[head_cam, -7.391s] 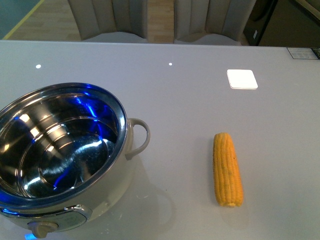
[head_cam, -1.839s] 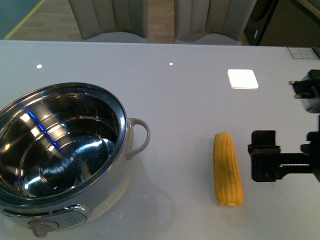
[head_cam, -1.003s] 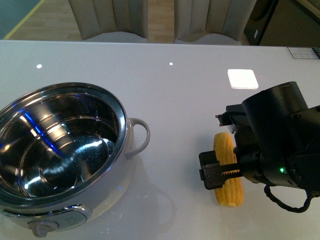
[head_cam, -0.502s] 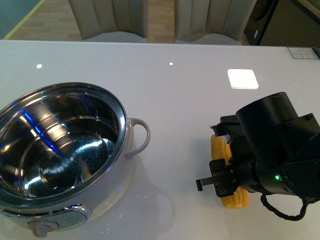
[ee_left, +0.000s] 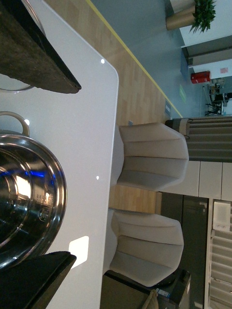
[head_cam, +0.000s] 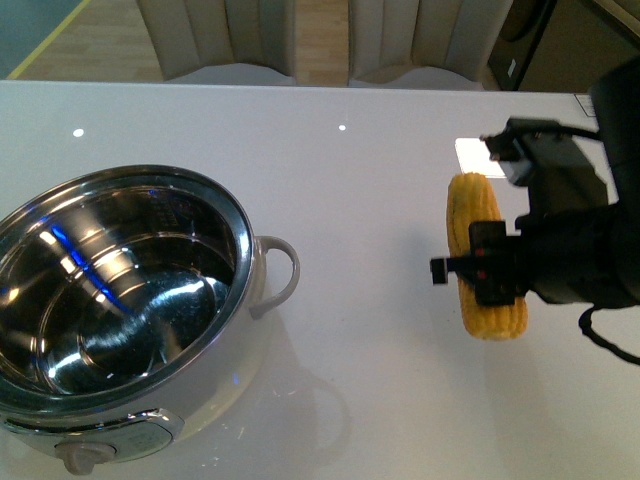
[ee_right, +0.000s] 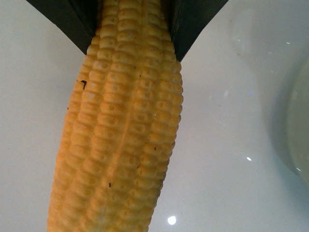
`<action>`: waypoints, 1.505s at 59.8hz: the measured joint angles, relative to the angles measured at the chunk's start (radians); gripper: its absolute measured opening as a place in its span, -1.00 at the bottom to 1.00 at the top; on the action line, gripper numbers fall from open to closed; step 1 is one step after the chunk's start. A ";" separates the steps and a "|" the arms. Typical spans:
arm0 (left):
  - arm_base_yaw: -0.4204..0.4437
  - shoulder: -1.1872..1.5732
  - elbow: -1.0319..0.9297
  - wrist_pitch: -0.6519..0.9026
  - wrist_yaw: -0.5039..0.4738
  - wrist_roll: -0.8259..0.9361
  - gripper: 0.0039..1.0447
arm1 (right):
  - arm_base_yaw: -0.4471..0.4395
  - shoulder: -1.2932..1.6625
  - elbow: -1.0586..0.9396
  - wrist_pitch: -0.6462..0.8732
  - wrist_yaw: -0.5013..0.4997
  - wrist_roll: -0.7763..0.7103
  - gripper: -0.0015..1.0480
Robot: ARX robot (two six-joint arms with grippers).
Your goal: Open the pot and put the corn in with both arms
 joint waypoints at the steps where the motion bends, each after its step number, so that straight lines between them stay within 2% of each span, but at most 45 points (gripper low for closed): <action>1: 0.000 0.000 0.000 0.000 0.000 0.000 0.87 | 0.003 -0.006 0.003 -0.003 -0.002 0.008 -0.56; 27: 0.000 0.000 0.000 0.000 0.000 0.000 0.87 | 0.212 -0.018 0.199 -0.068 -0.038 0.176 -0.56; 55: 0.000 0.000 0.000 0.000 0.000 0.000 0.87 | 0.289 0.147 0.431 -0.126 -0.079 0.287 -0.56; 90: 0.000 0.000 0.000 0.000 0.000 0.000 0.87 | 0.348 0.301 0.598 -0.153 -0.097 0.365 -0.56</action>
